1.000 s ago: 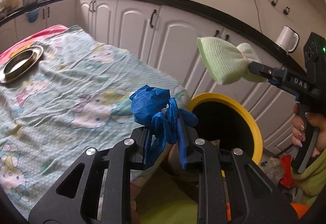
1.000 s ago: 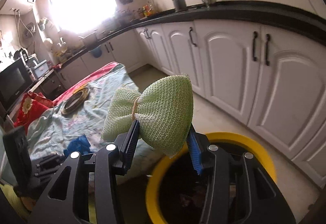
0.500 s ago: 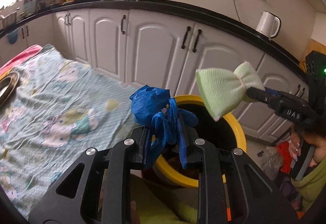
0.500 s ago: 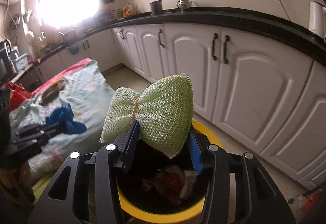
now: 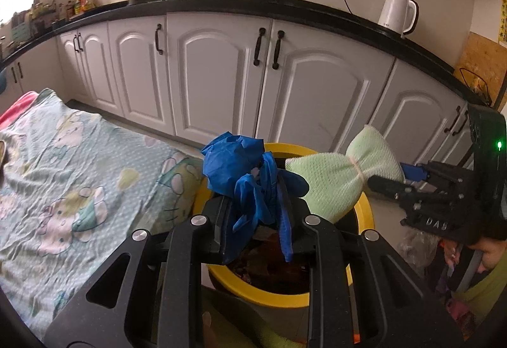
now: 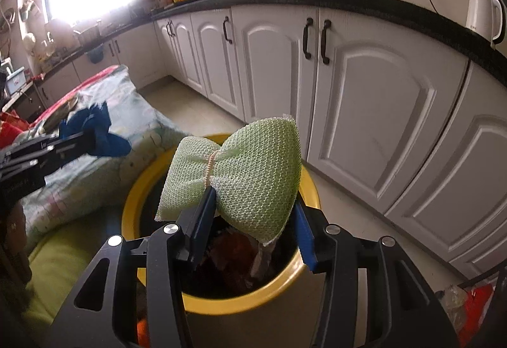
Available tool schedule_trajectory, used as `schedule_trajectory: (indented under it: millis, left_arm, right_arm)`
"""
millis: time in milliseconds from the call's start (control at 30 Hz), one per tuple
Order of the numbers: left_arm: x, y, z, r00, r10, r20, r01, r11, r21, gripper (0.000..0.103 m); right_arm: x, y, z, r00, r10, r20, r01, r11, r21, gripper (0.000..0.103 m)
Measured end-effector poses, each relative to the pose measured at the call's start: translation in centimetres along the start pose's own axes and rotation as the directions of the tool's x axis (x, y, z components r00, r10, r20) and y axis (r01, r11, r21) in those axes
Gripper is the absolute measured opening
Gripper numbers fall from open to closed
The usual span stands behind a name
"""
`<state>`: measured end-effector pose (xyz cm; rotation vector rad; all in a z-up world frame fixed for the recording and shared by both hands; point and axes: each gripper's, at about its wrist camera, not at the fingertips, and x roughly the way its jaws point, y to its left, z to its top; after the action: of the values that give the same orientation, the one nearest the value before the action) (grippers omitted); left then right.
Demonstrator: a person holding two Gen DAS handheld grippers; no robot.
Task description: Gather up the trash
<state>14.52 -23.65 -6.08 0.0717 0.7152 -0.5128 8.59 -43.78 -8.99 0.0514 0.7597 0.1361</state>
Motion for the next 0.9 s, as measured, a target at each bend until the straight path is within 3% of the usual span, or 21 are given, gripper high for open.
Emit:
schedule_trajectory:
  millis: [200,300,367,633,767,900]
  left_arm:
    - [1.1,-0.3,0.1,1.000,-0.021,-0.011,0.021,1.000,0.001,0.018]
    - [1.6,-0.4,0.1,0.999,-0.031,-0.021,0.031,1.000,-0.001,0.034]
    - [1.8,-0.3,0.1,0.999,-0.031,-0.023,0.031,1.000,-0.005,0.051]
    - [1.4,0.6,-0.3,0.999,-0.021,-0.028,0.019,0.999,-0.049,0.084]
    - [0.7,1.3,-0.3,1.000,-0.008,-0.024,0.006,0.997,-0.071,0.092]
    - [-0.7,2.7,-0.4,0.999,0.037,-0.003,-0.037,0.996,-0.087,0.092]
  right_arm:
    - [1.1,0.4,-1.0,0.999,0.011,-0.036,-0.011,1.000,0.004,0.049]
    - [1.5,0.5,-1.1,0.999,0.016,-0.042,-0.016,1.000,0.012,0.055]
    - [1.5,0.5,-1.0,0.999,0.011,-0.041,-0.011,1.000,0.009,0.066]
    - [1.0,-1.2,-1.1,0.999,-0.039,-0.021,0.040,0.996,0.084,0.081]
    - [0.7,-1.2,-0.9,0.999,-0.047,-0.012,0.048,0.993,0.108,0.087]
    - [0.4,-0.1,-0.2,0.999,-0.039,0.013,0.037,0.994,0.099,0.092]
